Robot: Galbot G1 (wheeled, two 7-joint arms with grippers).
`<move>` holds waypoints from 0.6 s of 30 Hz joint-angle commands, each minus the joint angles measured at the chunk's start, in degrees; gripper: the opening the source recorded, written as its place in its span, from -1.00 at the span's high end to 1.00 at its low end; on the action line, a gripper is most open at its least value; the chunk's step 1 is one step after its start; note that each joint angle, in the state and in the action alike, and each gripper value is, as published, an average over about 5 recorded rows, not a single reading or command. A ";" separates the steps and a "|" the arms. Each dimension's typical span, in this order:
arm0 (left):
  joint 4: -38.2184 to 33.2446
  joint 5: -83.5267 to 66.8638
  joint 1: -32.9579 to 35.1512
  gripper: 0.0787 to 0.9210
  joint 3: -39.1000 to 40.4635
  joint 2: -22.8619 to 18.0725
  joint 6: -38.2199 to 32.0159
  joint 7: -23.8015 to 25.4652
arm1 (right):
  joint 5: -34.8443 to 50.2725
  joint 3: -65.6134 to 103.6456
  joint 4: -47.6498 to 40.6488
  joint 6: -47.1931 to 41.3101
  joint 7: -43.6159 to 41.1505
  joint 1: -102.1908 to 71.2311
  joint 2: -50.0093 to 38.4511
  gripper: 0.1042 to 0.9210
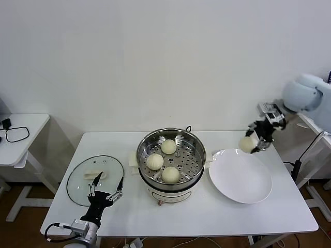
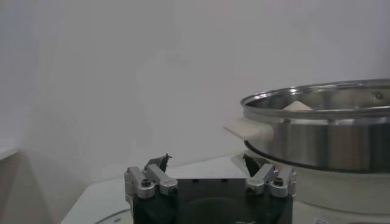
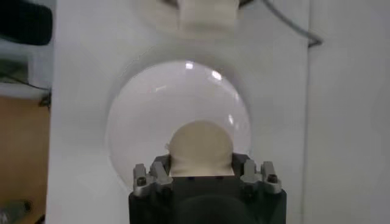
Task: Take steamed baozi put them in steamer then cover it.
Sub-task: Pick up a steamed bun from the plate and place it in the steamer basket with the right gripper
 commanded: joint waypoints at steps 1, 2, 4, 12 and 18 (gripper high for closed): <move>0.38 -0.98 -0.23 -0.77 -0.75 0.30 0.08 0.54 | 18.41 -15.91 8.86 -7.99 3.37 18.48 11.03 -0.39; 0.46 -1.08 -0.25 -0.77 -0.92 0.40 0.09 0.61 | 18.77 -15.05 8.56 -8.44 3.82 17.39 12.70 -0.39; 0.62 -1.21 -0.25 -0.77 -1.24 0.61 0.13 0.67 | 18.90 -13.28 7.44 -9.01 4.55 14.84 15.61 -0.39; 0.37 -1.56 -0.14 -0.77 -2.28 0.64 0.39 0.68 | 15.03 -6.37 0.51 -9.67 5.40 1.47 24.01 -0.41; 0.70 -1.55 -0.05 -0.77 -2.99 0.50 0.40 0.70 | 8.62 -2.44 -5.68 -9.25 5.12 -7.07 27.11 -0.41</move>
